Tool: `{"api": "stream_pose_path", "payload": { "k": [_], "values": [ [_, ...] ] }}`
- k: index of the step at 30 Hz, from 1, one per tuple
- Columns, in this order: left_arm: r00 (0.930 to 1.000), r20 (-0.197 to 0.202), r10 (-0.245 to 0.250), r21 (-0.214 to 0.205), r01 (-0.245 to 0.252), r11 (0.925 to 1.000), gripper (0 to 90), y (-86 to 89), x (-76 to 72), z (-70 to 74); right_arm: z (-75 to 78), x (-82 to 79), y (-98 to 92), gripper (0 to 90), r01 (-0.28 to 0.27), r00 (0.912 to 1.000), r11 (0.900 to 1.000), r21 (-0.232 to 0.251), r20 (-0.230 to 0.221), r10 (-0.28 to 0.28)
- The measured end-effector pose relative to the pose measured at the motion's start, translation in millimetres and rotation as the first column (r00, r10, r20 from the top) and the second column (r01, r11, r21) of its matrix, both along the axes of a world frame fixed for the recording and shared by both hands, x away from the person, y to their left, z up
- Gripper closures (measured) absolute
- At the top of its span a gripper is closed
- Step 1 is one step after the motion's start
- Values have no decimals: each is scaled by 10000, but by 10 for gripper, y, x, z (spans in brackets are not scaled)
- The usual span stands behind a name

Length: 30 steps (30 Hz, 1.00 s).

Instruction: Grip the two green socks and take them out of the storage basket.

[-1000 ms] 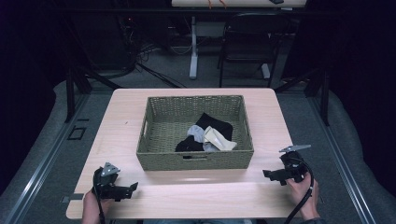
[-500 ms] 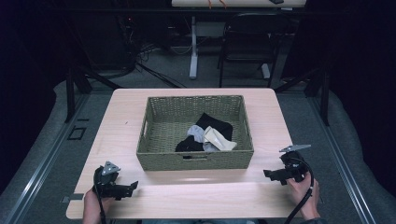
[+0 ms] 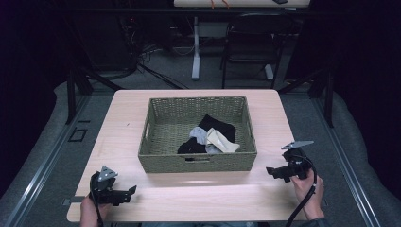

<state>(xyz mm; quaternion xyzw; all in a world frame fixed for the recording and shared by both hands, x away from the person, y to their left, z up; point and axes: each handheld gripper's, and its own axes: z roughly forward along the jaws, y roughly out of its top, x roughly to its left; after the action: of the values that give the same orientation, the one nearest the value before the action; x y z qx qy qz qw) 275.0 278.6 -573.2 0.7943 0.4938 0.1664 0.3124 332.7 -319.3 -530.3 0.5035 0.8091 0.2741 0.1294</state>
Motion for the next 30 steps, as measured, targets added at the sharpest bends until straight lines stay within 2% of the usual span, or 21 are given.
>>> {"api": "stream_pose_path", "payload": {
  "k": [4, 6, 8, 12, 15, 18, 21, 23, 25, 26, 27, 28, 30],
  "values": [
    [9999, -101, -11, -11, 10, 10000, 0, 1, 22, -17, 40, 56, -8, 29, -61, 10000, 9999, -100, -60, 60],
    [10000, 1, -45, -19, 45, 10000, 0, -8, 13, -5, 57, 85, -2, 28, -49, 9999, 9998, -191, -93, 47],
    [9999, -18, -99, 44, 100, 9999, 0, -12, 14, -5, 80, 93, 7, 26, -52, 10000, 9997, -247, 20, 53],
    [10000, -39, -62, 47, 62, 10000, 0, -5, 27, -9, 192, 107, -9, 0, -74, 9999, 9993, -368, 84, 77],
    [10000, -7, 9, -1, -9, 10000, 0, 0, 38, -15, 219, 137, -19, 0, -119, 9999, 9988, -466, -55, 116],
    [9999, -116, 78, 10, -78, 10000, 0, 11, 57, -34, 249, 197, -18, 0, -304, 9993, 9964, -794, -252, 284],
    [10000, -52, 70, -13, -70, 10000, 0, 24, 59, -29, 297, 230, -3, 0, -350, 9988, 9971, -680, -366, 326],
    [9999, -126, 62, 27, -62, 10000, 1, 13, 60, -29, 353, 246, 15, 0, -398, 9989, 9986, -335, -258, 389],
    [10000, -26, -21, 11, 21, 10000, 0, -8, 57, -10, 404, 269, 38, 0, -496, 9983, 9985, -214, -331, 489],
    [10000, 4, 0, 6, 0, 10000, 0, -21, 58, -5, 452, 288, 48, 0, -589, 9976, 9976, -361, -379, 575],
    [10000, 2, -86, 85, 86, 9999, 0, -32, 70, -4, 475, 297, 61, 0, -615, 9977, 9979, -198, -303, 608],
    [9999, -45, -109, 90, 109, 9999, 0, -39, 77, -6, 534, 310, 76, 0, -625, 9976, 9976, -308, -323, 615],
    [9999, -39, -155, 162, 156, 9997, 0, -52, 91, -10, 626, 332, 113, 0, -681, 9973, 9976, -148, -282, 677]
  ]
}}
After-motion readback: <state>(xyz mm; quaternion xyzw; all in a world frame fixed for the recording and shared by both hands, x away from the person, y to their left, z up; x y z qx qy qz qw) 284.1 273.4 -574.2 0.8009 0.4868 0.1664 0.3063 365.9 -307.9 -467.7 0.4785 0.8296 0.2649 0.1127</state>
